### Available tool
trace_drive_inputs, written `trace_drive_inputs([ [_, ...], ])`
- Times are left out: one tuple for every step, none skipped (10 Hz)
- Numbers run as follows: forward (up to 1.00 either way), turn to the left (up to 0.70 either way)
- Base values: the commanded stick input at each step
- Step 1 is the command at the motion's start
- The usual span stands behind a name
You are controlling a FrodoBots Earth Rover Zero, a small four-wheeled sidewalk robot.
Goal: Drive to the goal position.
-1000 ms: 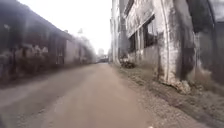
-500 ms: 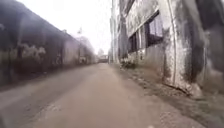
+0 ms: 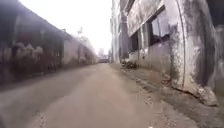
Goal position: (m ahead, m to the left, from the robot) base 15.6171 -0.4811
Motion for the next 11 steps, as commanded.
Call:
trace_drive_inputs([
  [0.5, 0.01],
  [0.5, 0.01],
  [0.5, 0.01],
  [0.5, 0.01],
  [0.5, 0.01],
  [0.5, 0.01],
  [0.5, 0.01],
  [0.5, 0.01],
  [0.5, 0.01],
  [0.5, 0.01],
  [0.5, 0.01],
])
